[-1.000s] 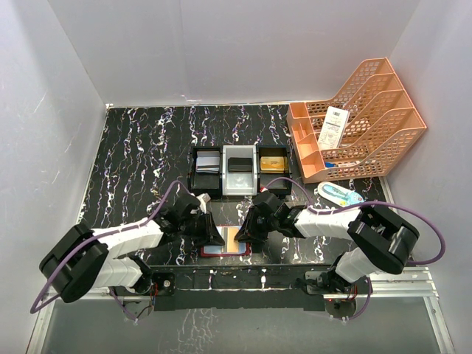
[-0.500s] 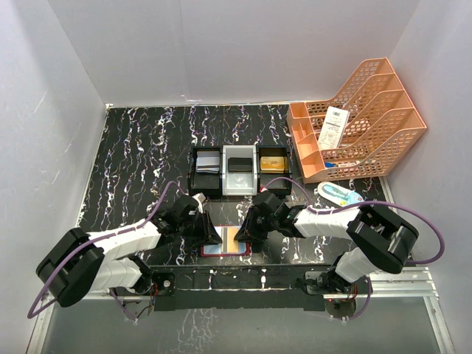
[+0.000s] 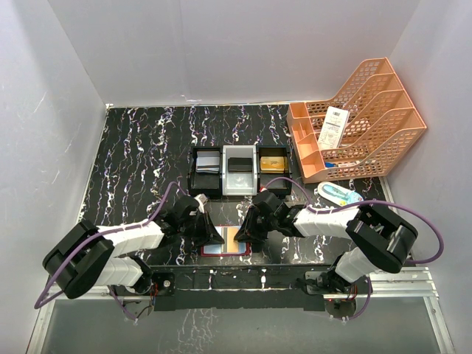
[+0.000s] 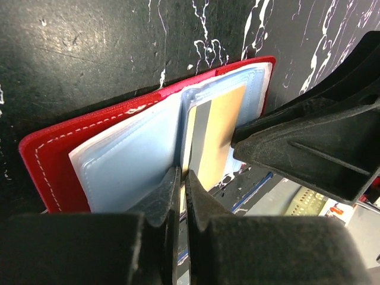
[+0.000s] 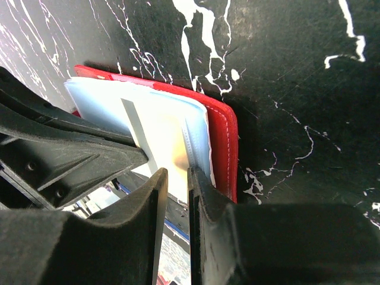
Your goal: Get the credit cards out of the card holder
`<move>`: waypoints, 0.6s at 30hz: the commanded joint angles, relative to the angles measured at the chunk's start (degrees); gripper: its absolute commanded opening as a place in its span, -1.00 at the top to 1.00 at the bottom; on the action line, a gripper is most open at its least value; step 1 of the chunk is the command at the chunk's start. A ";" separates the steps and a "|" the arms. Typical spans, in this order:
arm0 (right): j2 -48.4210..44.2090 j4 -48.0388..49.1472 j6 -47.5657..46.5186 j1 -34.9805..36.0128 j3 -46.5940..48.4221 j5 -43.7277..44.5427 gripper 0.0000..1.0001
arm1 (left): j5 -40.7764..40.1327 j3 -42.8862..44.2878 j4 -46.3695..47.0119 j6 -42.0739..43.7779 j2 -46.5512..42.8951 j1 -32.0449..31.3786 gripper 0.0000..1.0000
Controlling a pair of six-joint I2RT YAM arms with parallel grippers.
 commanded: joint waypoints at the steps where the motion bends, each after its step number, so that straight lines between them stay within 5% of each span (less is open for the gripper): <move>1: 3.15 -8.11 -2.68 0.02 -1.20 6.17 0.61 | -0.41 -0.49 -0.20 -0.06 -1.06 0.14 1.00; 18: 3.41 -9.97 -3.78 0.02 -0.61 7.34 0.63 | -0.17 -2.55 -5.71 4.68 -6.26 3.25 1.00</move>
